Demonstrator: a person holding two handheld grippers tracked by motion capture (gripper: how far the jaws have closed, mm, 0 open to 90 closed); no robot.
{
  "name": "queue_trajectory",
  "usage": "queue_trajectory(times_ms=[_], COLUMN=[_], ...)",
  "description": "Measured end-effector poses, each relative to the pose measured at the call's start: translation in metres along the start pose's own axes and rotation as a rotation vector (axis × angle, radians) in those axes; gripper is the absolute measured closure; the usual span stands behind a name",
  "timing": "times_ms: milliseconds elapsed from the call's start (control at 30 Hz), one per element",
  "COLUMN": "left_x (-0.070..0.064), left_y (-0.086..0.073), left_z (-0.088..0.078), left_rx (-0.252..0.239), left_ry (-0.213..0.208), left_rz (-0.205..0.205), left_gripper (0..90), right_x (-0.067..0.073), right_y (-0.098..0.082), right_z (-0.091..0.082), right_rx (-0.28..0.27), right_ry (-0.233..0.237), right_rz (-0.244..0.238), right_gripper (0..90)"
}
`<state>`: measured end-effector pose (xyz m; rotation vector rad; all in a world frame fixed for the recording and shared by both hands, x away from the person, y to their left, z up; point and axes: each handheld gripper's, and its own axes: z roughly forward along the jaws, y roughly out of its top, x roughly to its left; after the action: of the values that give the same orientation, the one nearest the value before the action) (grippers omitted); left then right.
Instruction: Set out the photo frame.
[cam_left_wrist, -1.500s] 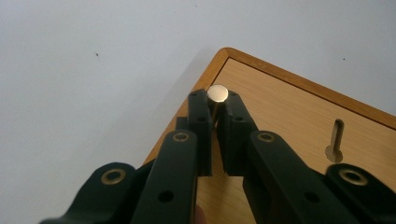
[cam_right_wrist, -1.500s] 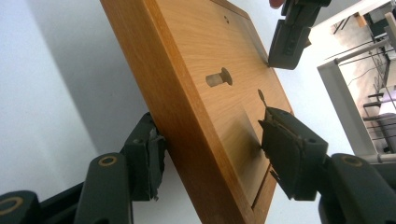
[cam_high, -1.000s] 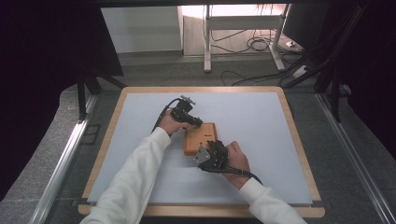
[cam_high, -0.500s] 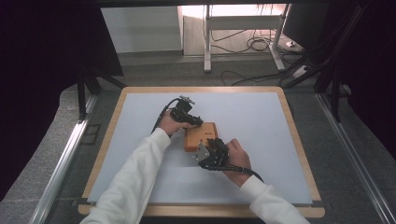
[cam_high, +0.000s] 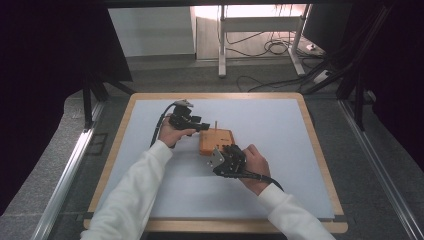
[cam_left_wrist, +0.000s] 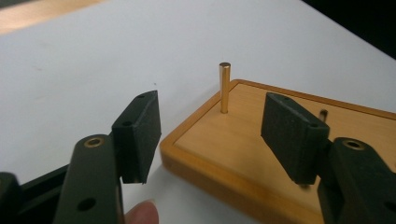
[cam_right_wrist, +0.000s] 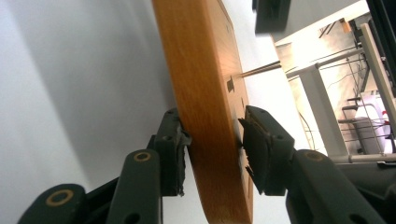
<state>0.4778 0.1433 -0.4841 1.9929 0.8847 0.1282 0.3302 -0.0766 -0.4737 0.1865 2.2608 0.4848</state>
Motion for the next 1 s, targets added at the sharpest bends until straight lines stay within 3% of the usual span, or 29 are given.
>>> queue_trajectory(times_ms=[100, 233, 367, 500, 667, 1000], left_x=[-0.003, -0.007, -0.012, -0.016, -0.019, -0.018], left_y=[-0.006, -0.017, -0.028, -0.041, -0.057, -0.078], left_z=[-0.015, -0.034, -0.049, -0.060, -0.065, -0.061], left_rx=[-0.015, -0.041, -0.046, -0.056, -0.031, 0.021], left_ry=[0.012, 0.024, 0.038, 0.034, 0.058, 0.075], left_rz=[0.019, 0.014, 0.027, 0.034, 0.061, 0.062], left_gripper=[35.0, 33.8, 33.4, 33.1, 32.9, 32.6], right_x=[-0.006, -0.011, -0.015, -0.021, -0.028, -0.036], right_y=[0.001, 0.002, 0.004, 0.004, 0.004, 0.006], right_z=[-0.001, -0.002, -0.003, -0.005, -0.006, -0.005], right_rx=[-0.001, 0.001, 0.009, 0.006, 0.010, 0.015], right_ry=[0.005, 0.014, -0.001, 0.005, 0.013, 0.030], right_rz=[0.009, 0.012, -0.003, 0.029, 0.032, 0.021], right_gripper=[62.5, 63.1, 64.9, 66.1, 66.9, 67.2])
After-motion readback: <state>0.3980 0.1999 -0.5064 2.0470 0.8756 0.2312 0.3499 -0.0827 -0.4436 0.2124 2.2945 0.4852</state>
